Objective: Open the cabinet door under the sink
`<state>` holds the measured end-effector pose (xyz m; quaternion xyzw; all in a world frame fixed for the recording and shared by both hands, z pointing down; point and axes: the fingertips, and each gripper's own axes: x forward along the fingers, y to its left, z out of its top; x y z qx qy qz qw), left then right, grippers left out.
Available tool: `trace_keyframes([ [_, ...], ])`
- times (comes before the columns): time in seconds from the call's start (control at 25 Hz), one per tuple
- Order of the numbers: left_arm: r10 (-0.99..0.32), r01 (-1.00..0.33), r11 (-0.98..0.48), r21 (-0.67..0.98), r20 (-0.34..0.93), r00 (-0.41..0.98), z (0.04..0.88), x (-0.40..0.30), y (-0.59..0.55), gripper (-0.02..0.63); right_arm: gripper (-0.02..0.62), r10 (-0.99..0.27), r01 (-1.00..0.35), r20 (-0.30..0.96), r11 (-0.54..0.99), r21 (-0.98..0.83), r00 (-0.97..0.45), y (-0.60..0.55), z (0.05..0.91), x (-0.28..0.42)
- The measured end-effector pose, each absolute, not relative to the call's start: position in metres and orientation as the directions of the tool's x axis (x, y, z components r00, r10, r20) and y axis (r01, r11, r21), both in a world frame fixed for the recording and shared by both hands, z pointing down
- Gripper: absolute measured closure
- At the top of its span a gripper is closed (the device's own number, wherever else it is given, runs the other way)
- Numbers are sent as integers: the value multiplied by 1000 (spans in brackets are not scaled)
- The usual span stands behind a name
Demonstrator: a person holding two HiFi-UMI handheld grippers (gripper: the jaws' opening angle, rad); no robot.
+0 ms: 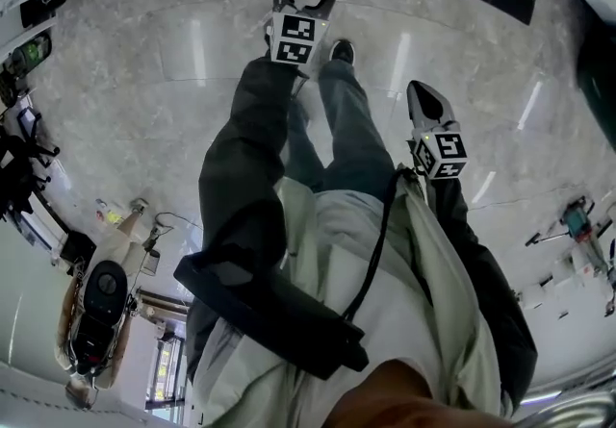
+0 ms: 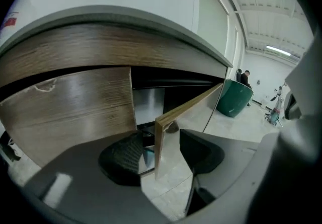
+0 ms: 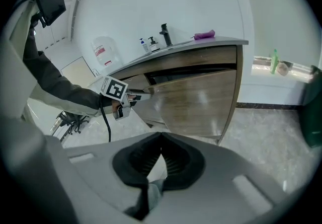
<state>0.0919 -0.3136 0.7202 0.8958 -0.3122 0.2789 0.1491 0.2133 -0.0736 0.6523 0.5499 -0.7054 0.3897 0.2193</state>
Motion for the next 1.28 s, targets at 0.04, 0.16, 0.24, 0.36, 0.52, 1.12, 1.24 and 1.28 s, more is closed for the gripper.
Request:
trace_keyframes([
  [0.04,-466,-627,-775,80,599,651,725,95,-314,382,595,-602,-946,742,82,-312,-297,-72,656,216],
  [0.16,-473,-618,-784,57,589,655,732,101,-312,434,595,-586,-946,757,57,-320,-291,-65,666,223],
  [0.24,-489,-631,-774,64,572,658,730,103,-310,436,595,-574,-945,764,56,-322,-294,-57,670,223],
  [0.36,-487,-633,-770,74,573,659,723,105,-304,440,595,-566,-945,769,61,-321,-298,-45,670,221],
  [0.52,-449,-603,-794,80,592,669,719,109,-284,460,595,-572,-943,764,52,-329,-298,-33,670,220],
  [1.12,-307,-407,-912,54,567,764,721,94,-137,535,595,-629,-965,765,-90,-247,-137,61,660,153],
  [1.24,-290,-389,-919,59,566,771,726,107,-117,537,595,-647,-971,754,-88,-224,-115,70,657,136],
  [1.28,-291,-392,-918,61,568,770,726,109,-112,537,595,-653,-975,748,-67,-214,-119,71,655,130],
])
